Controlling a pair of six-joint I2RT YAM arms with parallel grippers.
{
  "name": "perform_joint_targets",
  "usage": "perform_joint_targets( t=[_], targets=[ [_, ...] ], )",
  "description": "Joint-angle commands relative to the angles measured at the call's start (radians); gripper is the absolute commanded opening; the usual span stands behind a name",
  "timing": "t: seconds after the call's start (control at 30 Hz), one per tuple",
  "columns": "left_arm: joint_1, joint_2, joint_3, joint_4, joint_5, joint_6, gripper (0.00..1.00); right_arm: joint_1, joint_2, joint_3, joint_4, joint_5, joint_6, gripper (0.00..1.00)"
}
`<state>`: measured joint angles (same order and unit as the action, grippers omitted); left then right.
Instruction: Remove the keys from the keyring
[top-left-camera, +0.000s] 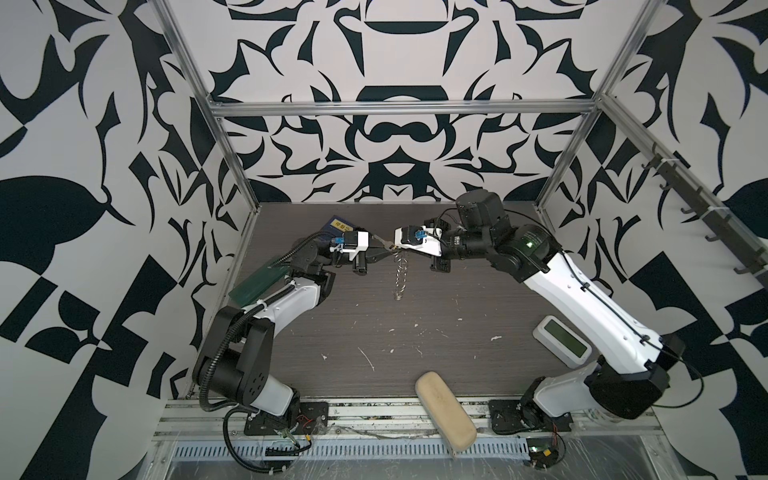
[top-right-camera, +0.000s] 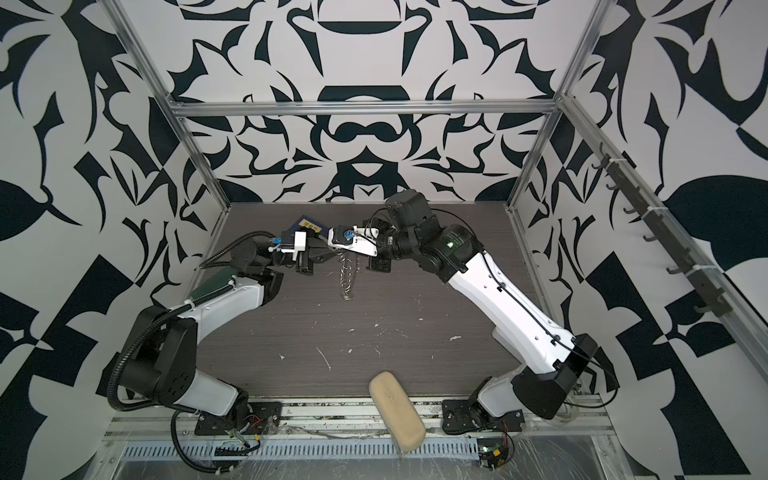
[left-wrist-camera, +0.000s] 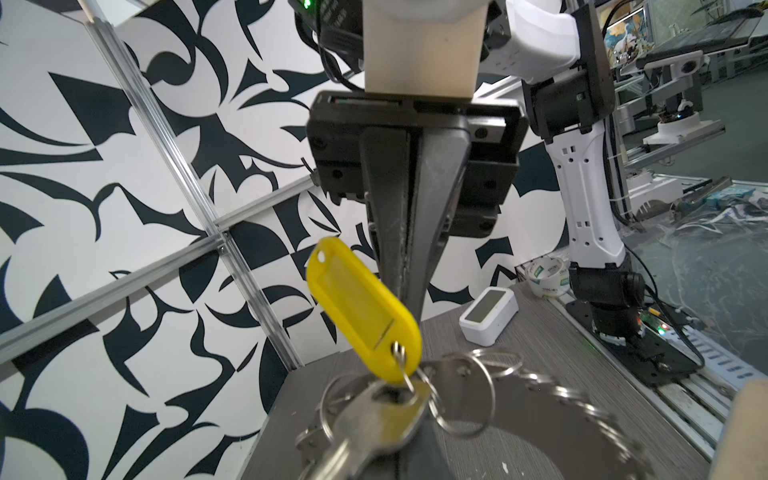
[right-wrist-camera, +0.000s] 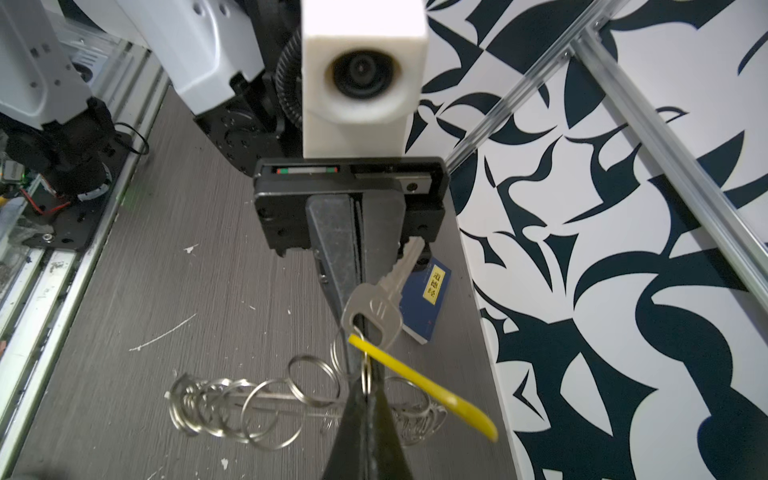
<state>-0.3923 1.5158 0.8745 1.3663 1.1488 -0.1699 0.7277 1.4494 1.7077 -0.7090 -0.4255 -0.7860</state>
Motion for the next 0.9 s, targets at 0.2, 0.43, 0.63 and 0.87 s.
perform_joint_targets(
  t=[0.2, 0.43, 0.63, 0.87],
  targets=[
    [0.012, 0.009, -0.066, 0.074, -0.024, 0.002, 0.2, 0.007, 0.002, 0.077, -0.026, 0.04, 0.007, 0.0],
    [0.043, 0.004, -0.206, 0.074, -0.087, 0.017, 0.39, 0.006, 0.009, 0.088, -0.101, 0.09, -0.033, 0.0],
    [0.071, -0.071, -0.344, 0.073, -0.177, -0.014, 0.46, 0.069, 0.133, 0.27, -0.393, 0.395, -0.2, 0.0],
    [0.078, -0.2, -0.465, 0.068, -0.249, -0.096, 0.45, 0.076, 0.102, 0.271, -0.356, 0.362, -0.154, 0.0]
  ],
)
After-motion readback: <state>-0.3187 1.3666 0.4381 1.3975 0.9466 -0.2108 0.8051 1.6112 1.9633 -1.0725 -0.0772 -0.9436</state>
